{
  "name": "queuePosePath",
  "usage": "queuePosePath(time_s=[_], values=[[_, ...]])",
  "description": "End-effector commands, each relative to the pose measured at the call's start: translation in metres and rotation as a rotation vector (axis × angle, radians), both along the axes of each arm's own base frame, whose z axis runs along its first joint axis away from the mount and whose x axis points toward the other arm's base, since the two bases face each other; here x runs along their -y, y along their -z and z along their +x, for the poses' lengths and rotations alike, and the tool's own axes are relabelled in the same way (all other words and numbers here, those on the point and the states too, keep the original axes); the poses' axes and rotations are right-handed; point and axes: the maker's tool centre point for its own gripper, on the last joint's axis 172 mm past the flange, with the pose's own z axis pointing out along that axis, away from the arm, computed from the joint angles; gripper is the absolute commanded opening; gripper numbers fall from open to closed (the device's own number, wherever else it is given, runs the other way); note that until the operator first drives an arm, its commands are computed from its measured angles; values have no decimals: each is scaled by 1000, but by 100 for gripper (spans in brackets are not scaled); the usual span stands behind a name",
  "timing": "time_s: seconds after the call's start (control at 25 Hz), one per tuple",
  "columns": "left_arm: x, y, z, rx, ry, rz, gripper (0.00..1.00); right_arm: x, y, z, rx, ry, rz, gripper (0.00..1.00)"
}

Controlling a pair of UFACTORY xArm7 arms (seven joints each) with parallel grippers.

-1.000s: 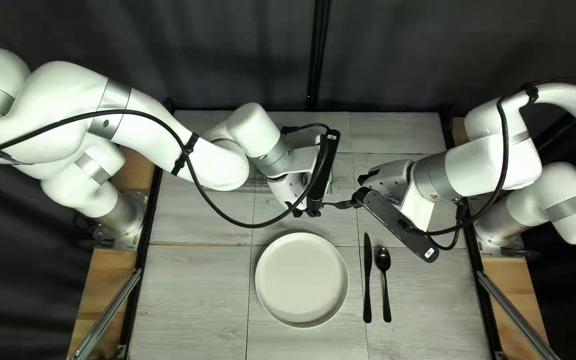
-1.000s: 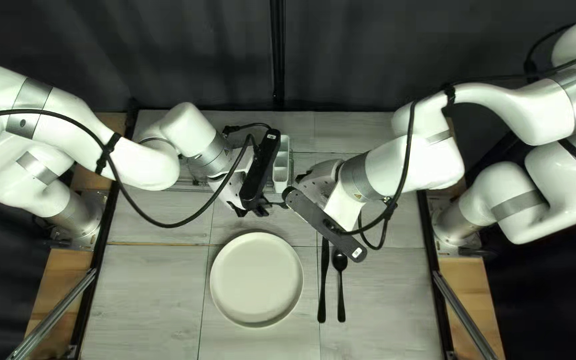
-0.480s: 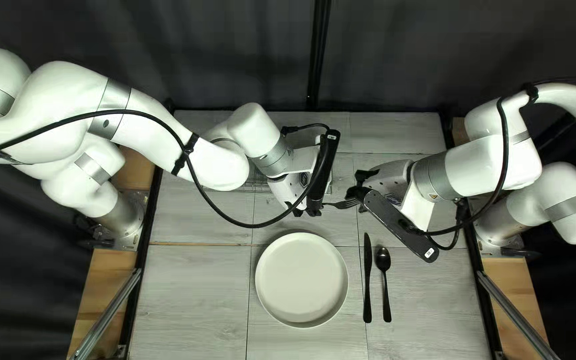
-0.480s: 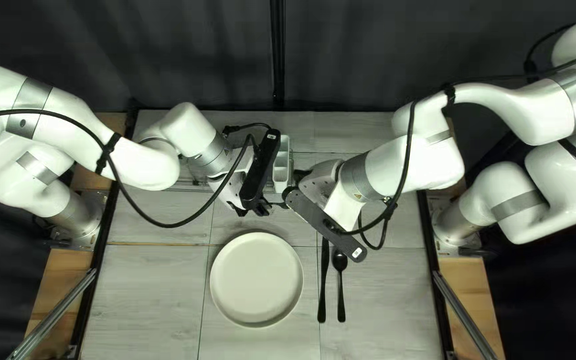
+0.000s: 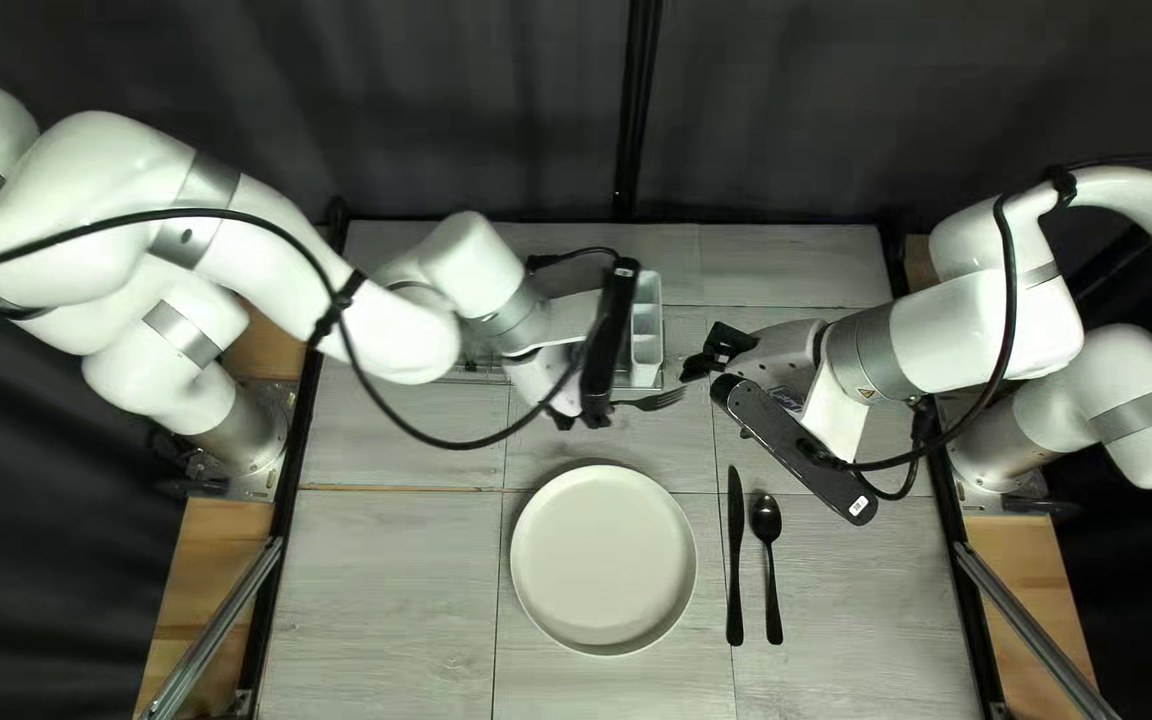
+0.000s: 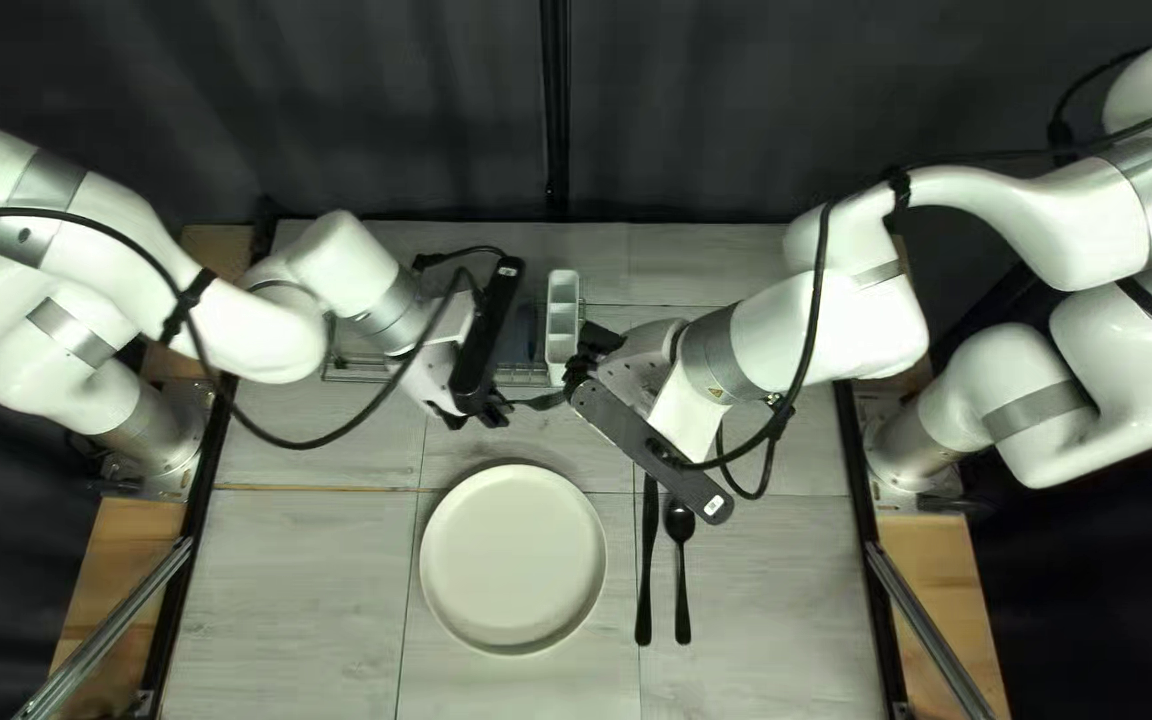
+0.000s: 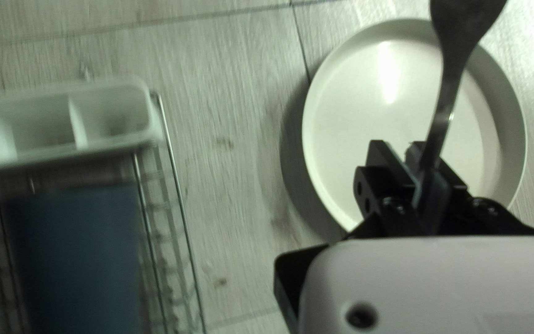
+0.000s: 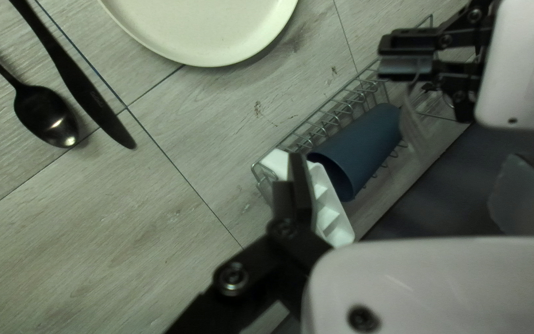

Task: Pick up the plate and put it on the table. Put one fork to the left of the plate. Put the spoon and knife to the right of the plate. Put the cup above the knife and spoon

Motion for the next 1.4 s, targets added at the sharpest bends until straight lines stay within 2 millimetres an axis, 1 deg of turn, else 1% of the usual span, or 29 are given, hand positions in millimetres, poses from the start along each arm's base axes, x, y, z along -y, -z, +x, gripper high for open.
queuePosePath(time_s=[0.04, 0.08, 0.12, 0.16, 0.28, 0.32, 0.36, 0.4, 0.48, 0.52, 0.56, 0.6, 0.64, 0.68, 0.72, 0.76, 1.12, 1.16, 1.2, 1.28, 1.32, 1.4], values=[[14, -12, -63, -26, -149, 41, 1, 0, 0, 0, 0, 0, 0, 100], [16, -13, -68, -33, -173, 47, 1, 0, 0, 0, 0, 0, 0, 100], [24, -22, -86, -56, -247, 71, 0, 0, 0, 0, 0, 0, 0, 100], [26, -24, -90, -64, -263, 79, 0, 0, 0, 0, 0, 0, 0, 100], [26, -24, -90, -64, -263, 79, 0, 0, 0, 0, 0, 0, 0, 100], [26, -24, -90, -64, -263, 79, 5, 0, 0, 0, 0, 0, 0, 100], [26, -24, -90, -64, -263, 79, 1, 0, 0, 0, 0, 0, 0, 100], [26, -24, -90, -64, -263, 79, 0, 0, 0, 0, 0, 0, 0, 100], [26, -24, -90, -64, -263, 79, 0, 0, 0, 0, 0, 0, 0, 100], [21, -23, -92, -72, -286, 63, 0, 0, 0, 0, 0, 0, 0, 100], [25, -24, -94, -76, -311, 56, 0, 0, 0, 0, 0, 0, 0, 100], [38, -27, -101, -81, -382, 37, 0, 0, 0, 0, 0, 0, 0, 100], [55, -30, -109, -85, -461, 13, 0, 0, 0, 0, 0, 0, 0, 100], [65, -31, -114, -88, -517, -4, 0, 0, 0, 0, 0, 0, 0, 100], [86, -31, -121, -108, -642, -29, 0, 0, 0, 0, 0, 0, 0, 100], [91, -31, -123, -118, -674, -32, 0, 0, 0, 0, 0, 0, 0, 100], [91, -31, -123, -118, -674, -32, 0, 0, 0, 0, 0, 0, 0, 100], [85, -29, -121, -131, -690, -51, 0, 0, 0, 0, 0, 0, 0, 100], [79, -22, -111, -169, -738, -89, 0, 0, 0, 0, 0, 0, 0, 100], [74, -6, -100, -249, -827, -136, 0, 0, 0, 0, 0, 0, 0, 100], [74, 4, -94, -316, -887, -166, 0, 0, 0, 0, 0, 0, 0, 100], [77, 7, -92, -376, -923, -188, 0, 0, 0, 0, 0, 0, 0, 100]])
